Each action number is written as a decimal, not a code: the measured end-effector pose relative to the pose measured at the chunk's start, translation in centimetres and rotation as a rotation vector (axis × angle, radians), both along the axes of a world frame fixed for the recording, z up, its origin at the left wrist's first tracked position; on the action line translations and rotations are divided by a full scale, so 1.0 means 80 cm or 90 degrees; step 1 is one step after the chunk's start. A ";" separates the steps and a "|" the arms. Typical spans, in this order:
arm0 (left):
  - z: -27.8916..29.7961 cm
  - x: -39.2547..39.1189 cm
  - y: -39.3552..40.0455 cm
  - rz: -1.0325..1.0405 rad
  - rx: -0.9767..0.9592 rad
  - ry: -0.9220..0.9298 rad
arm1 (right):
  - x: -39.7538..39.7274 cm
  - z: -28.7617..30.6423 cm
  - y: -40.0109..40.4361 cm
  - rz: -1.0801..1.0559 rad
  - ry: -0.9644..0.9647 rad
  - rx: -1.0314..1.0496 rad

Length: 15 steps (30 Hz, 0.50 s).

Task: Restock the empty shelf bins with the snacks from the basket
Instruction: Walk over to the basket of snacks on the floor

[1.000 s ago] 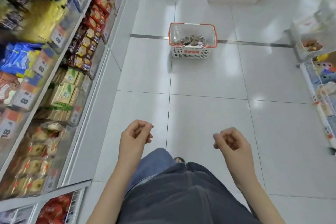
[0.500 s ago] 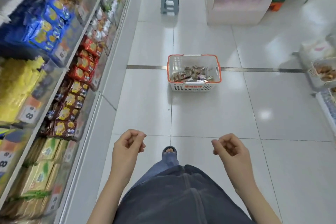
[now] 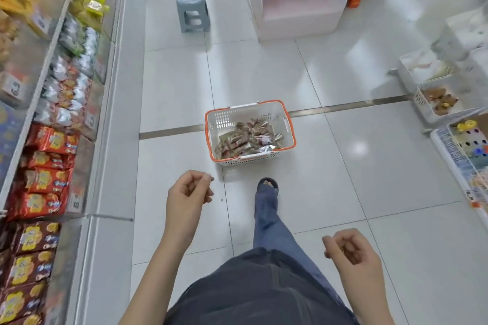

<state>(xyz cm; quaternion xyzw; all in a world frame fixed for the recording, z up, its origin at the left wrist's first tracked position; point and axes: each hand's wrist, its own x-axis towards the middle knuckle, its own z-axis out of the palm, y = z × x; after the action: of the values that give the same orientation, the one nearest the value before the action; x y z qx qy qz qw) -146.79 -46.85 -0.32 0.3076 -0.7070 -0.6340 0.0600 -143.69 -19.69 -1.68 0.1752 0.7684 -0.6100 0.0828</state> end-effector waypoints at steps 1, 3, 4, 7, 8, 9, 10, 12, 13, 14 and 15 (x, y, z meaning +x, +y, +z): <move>-0.003 -0.024 -0.001 0.009 0.002 -0.001 | -0.031 -0.002 -0.002 0.005 -0.003 -0.005; -0.006 -0.070 -0.004 0.033 0.005 -0.001 | -0.099 -0.002 -0.006 0.020 -0.005 -0.013; -0.007 -0.092 -0.006 0.052 0.004 -0.006 | -0.136 -0.002 -0.007 0.033 -0.006 -0.014; -0.015 -0.146 -0.012 0.121 -0.005 -0.028 | -0.244 -0.004 -0.016 0.077 -0.011 -0.017; -0.019 -0.163 -0.014 0.146 -0.006 -0.037 | -0.278 -0.008 -0.022 0.097 -0.015 -0.018; -0.025 -0.178 -0.016 0.169 -0.006 -0.050 | -0.310 -0.014 -0.030 0.117 -0.022 -0.020; -0.031 -0.192 -0.017 0.185 -0.006 -0.065 | -0.339 -0.021 -0.038 0.134 -0.029 -0.021; -0.044 -0.218 -0.019 0.202 -0.006 -0.091 | -0.395 -0.035 -0.057 0.158 -0.036 -0.024; -0.051 -0.231 -0.022 0.203 -0.005 -0.104 | -0.422 -0.044 -0.067 0.164 -0.037 -0.030; -0.060 -0.245 -0.025 0.203 -0.004 -0.117 | -0.447 -0.055 -0.076 0.171 -0.036 -0.033; -0.071 -0.260 -0.031 0.206 -0.002 -0.129 | -0.471 -0.068 -0.084 0.182 -0.036 -0.027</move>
<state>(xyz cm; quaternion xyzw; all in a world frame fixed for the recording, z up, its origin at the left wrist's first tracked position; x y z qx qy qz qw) -167.59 -49.29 -6.01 0.4796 -0.6515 -0.5809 0.0900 -181.38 -26.38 -7.16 0.0793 0.7696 -0.6032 0.1941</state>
